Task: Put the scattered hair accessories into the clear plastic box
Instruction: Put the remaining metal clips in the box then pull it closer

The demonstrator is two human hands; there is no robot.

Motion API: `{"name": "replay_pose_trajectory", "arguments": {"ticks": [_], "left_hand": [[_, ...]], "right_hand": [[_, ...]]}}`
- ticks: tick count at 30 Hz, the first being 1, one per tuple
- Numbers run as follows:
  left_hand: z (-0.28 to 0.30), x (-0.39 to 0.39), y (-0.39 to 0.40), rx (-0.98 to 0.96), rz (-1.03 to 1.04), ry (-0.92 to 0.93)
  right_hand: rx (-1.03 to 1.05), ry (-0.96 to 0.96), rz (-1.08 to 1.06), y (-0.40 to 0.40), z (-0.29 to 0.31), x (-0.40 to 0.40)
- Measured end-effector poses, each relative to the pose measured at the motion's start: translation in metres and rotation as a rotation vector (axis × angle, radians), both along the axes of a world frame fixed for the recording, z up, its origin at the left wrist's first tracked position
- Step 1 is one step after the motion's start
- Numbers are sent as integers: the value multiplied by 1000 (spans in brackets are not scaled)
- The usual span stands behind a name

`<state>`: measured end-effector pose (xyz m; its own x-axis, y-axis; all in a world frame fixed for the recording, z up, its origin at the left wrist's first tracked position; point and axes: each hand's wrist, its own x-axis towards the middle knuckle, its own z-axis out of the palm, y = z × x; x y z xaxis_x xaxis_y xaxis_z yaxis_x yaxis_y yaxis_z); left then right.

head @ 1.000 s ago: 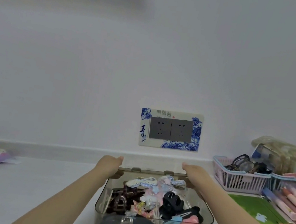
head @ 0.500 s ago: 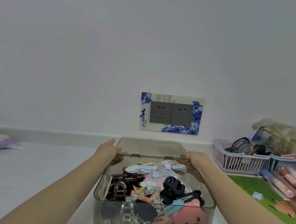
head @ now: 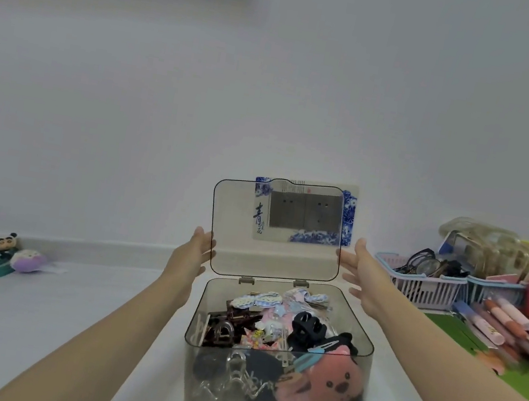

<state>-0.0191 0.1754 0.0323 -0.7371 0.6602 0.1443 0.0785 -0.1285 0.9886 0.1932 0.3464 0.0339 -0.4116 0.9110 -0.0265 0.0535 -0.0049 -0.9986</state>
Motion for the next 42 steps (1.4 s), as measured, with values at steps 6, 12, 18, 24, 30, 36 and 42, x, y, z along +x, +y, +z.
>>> {"name": "replay_pose_trajectory", "arguments": {"ticks": [6, 12, 18, 24, 30, 36, 42], "left_hand": [[0, 15, -42, -96, -81, 19], [-29, 29, -70, -156, -150, -4], [-55, 32, -78, -182, -175, -8], [-64, 37, -76, -195, -244, 17], [-65, 22, -63, -151, -285, -77], [-67, -21, -17, -139, -292, -101], [-71, -69, 35, -202, -360, -35]], "right_hand": [[-35, -40, 103, -27, 4, 31], [-86, 9, 181, -59, -22, 45], [-173, 152, 240, -73, -47, 55], [-164, 197, 179, -67, -56, 58], [-141, 156, 186, -47, -61, 41], [-94, 121, 197, -4, -59, -2], [-59, 61, 234, 44, -53, -41]]}}
